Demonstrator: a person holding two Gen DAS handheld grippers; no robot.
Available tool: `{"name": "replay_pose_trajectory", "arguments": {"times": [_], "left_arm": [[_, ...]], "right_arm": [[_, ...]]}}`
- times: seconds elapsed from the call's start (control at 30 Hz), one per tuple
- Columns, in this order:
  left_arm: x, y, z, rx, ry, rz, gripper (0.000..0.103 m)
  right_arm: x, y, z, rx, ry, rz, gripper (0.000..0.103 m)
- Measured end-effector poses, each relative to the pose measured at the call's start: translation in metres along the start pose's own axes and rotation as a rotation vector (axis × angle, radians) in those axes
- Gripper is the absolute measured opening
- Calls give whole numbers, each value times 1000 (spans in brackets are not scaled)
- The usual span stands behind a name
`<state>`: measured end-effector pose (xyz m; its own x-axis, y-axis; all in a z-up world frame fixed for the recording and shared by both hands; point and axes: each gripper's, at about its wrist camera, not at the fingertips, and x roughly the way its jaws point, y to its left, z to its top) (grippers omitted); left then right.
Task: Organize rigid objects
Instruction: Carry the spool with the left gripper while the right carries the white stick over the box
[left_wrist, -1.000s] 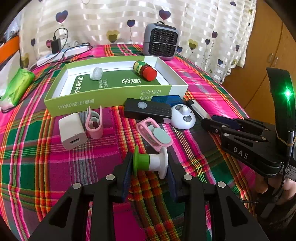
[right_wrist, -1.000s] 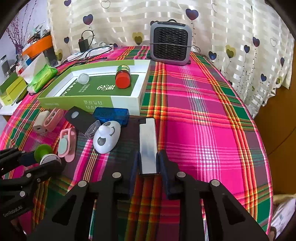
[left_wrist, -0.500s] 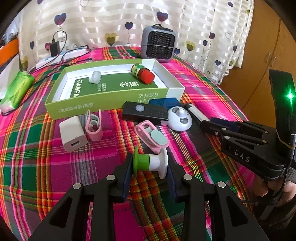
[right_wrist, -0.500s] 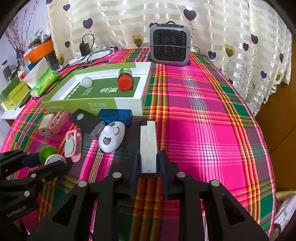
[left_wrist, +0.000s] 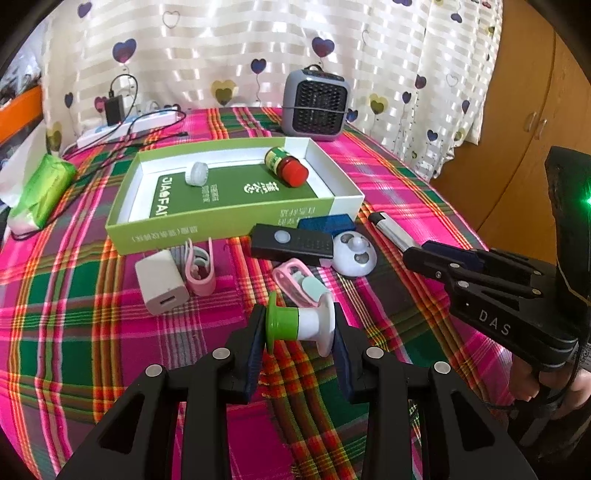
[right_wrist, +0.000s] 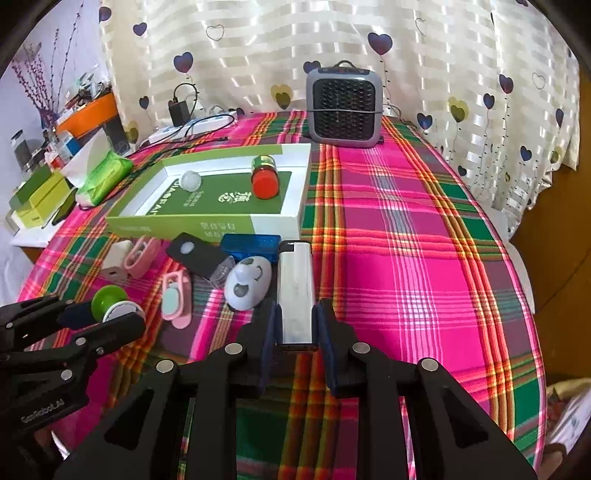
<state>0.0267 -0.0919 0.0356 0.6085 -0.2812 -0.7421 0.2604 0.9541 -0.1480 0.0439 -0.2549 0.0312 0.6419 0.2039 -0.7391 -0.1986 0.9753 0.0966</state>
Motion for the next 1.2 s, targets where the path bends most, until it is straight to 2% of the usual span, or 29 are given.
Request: {"name": "replay_pose_trajectory", "arguments": {"times": [0.6, 1.2], "left_arm": [[-12, 23, 32, -15, -46, 22, 32], [8, 68, 73, -60, -62, 54, 32]], "right_arm": [[-7, 26, 30, -38, -31, 40, 24], [21, 37, 71, -44, -19, 62, 24]]}}
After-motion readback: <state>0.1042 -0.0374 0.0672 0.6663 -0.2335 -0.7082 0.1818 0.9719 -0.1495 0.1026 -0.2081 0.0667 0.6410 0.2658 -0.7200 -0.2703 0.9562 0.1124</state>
